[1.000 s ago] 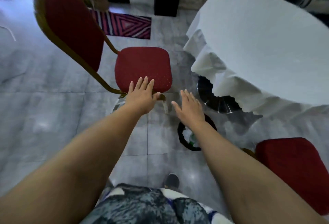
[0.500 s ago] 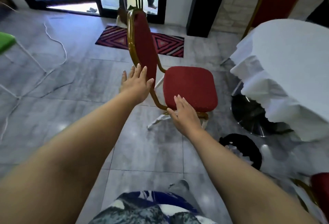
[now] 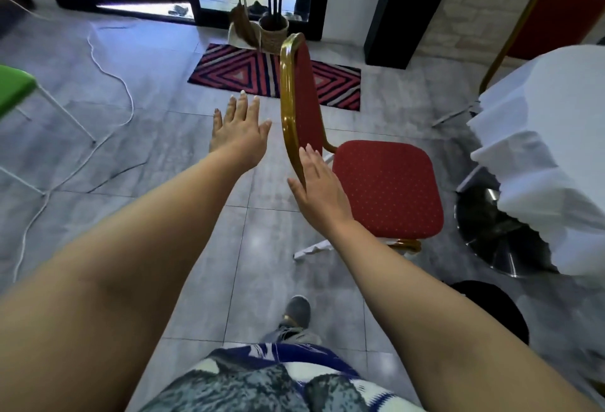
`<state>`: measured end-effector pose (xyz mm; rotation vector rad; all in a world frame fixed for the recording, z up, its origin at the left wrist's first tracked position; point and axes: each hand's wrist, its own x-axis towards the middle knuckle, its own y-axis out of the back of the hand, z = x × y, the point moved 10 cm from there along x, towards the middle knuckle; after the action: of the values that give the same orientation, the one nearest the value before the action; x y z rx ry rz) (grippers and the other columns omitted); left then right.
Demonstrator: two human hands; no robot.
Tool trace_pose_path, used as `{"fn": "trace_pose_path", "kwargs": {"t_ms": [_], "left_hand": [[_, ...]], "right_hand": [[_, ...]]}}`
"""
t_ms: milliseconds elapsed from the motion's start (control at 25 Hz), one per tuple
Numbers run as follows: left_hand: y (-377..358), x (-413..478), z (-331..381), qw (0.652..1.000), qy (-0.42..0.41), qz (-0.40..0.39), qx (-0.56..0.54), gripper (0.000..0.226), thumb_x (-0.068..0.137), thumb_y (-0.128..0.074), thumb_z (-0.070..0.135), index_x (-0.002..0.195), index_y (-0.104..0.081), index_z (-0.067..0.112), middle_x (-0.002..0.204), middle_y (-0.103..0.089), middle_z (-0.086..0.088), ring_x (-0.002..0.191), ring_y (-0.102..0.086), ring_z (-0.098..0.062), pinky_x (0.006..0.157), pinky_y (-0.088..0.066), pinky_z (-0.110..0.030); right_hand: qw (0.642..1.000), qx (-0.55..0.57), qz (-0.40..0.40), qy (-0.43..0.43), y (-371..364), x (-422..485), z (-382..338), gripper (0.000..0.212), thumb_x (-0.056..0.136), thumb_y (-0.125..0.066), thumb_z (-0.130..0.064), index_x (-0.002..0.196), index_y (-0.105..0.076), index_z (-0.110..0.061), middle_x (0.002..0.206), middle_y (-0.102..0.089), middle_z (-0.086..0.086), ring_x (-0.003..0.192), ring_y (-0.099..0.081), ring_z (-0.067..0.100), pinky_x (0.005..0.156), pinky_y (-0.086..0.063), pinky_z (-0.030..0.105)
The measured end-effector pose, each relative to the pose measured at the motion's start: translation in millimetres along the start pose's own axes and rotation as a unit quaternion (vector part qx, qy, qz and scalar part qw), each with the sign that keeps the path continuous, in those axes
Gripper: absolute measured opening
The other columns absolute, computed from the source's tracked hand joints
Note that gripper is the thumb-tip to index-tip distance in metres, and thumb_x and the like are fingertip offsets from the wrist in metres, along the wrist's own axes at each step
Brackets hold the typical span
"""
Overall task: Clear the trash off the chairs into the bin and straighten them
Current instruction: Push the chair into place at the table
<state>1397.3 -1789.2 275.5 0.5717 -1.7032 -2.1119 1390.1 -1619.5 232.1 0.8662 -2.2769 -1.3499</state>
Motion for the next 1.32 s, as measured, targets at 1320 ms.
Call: {"fn": "trace_pose_path", "kwargs": {"t_ms": [1320], "left_hand": [[4, 229, 99, 0.922, -0.317, -0.094, -0.201, 0.059, 0.103, -0.009, 0.042, 0.154, -0.007, 0.014, 0.163, 0.001, -0.002, 0.148, 0.008, -0.013, 0.121, 0.004, -0.037]], "right_hand": [[0.965, -0.135, 0.210, -0.085, 46, 155, -28, 0.051, 0.103, -0.031, -0.013, 0.149, -0.016, 0.003, 0.160, -0.019, 0.021, 0.150, -0.018, 0.029, 0.122, -0.021, 0.042]]}}
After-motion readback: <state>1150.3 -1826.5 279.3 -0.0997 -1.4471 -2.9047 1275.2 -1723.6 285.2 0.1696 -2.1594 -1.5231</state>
